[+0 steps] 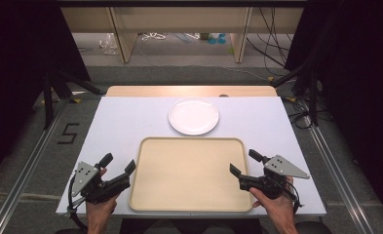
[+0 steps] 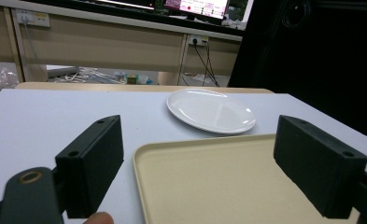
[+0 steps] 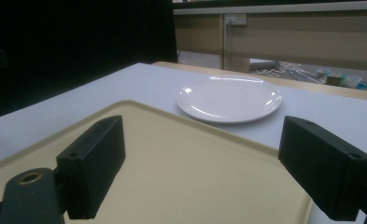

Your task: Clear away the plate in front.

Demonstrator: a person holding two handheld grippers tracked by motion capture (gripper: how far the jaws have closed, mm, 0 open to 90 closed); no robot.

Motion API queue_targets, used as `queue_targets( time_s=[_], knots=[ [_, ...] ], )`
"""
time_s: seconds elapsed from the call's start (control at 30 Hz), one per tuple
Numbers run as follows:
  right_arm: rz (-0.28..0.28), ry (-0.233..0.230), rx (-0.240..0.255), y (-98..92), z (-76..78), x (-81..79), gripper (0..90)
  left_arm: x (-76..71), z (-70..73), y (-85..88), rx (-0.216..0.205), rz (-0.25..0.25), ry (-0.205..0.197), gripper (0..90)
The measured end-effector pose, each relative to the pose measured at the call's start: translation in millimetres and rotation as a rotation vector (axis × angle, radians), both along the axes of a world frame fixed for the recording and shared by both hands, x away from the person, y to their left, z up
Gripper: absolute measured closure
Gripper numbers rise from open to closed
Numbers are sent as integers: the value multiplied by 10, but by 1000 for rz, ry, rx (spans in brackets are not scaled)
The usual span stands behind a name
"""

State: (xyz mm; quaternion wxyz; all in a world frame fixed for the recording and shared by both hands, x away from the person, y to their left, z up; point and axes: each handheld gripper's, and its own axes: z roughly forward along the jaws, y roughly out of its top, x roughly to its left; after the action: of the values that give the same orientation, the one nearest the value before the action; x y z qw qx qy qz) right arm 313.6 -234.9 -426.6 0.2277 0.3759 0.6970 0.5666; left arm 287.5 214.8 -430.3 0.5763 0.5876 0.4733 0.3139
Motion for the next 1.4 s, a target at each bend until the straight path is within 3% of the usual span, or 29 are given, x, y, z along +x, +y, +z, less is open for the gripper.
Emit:
queue_targets(
  time_s=[0.37,0.47,0.77,0.83,1.0,1.17,1.33,1.37,1.4],
  knots=[
    [9,0,-3,4,5,-3,159,30,-19,-28,-7,-8,24,153],
    [10,0,-2,4,6,-2,159,39,-8,-51,15,-14,24,152],
    [6,-10,-2,5,10,-2,160,90,40,-145,14,-29,36,152],
    [7,-13,-3,6,10,-4,160,117,67,-163,42,-23,36,152],
    [11,-5,0,10,13,-9,160,229,165,-251,-1,-46,49,152],
    [33,-27,13,18,13,-1,161,333,189,-356,37,-53,59,153],
    [25,-28,5,26,15,-12,161,485,203,-466,-8,-88,84,153],
    [34,-19,-1,20,20,-13,162,485,203,-466,-8,-88,84,153],
    [36,-20,2,20,22,-13,161,551,223,-515,17,-85,88,153]
  ],
)
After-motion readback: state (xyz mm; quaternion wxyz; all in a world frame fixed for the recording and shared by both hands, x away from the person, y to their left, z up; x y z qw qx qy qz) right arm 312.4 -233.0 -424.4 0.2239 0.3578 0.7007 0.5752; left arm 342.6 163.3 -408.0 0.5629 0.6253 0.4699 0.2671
